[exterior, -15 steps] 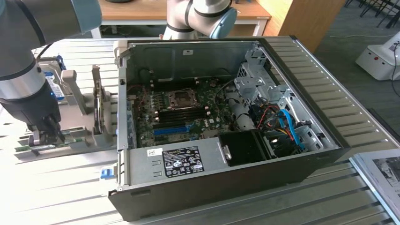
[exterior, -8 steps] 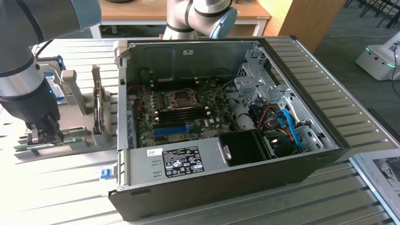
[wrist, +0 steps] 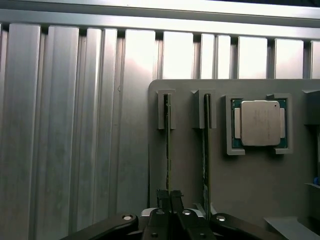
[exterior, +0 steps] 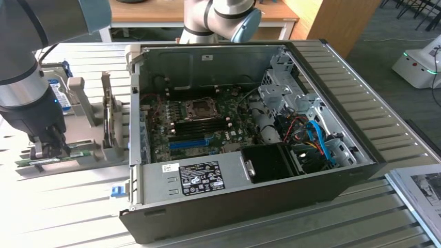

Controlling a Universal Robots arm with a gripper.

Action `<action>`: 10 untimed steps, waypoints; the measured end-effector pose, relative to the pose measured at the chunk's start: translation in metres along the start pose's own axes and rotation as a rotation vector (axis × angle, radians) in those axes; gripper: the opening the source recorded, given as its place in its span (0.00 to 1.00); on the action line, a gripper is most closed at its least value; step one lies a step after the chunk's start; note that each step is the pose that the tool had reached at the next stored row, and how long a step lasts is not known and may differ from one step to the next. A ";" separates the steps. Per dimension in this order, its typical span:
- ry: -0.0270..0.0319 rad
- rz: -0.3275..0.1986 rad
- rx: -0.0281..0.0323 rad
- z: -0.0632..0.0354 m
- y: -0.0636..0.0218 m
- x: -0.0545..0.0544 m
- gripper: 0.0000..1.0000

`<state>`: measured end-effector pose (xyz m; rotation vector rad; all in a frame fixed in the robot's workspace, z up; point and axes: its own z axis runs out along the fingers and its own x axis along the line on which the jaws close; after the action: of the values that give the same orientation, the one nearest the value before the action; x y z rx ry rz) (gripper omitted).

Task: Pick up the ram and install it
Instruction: 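Pick up the ram and move it above insertion slot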

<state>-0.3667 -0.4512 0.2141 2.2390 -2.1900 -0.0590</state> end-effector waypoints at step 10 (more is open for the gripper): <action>0.0009 -0.030 -0.0005 0.0000 0.0000 0.000 0.12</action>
<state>-0.3667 -0.4512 0.2141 2.2710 -2.1561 -0.0587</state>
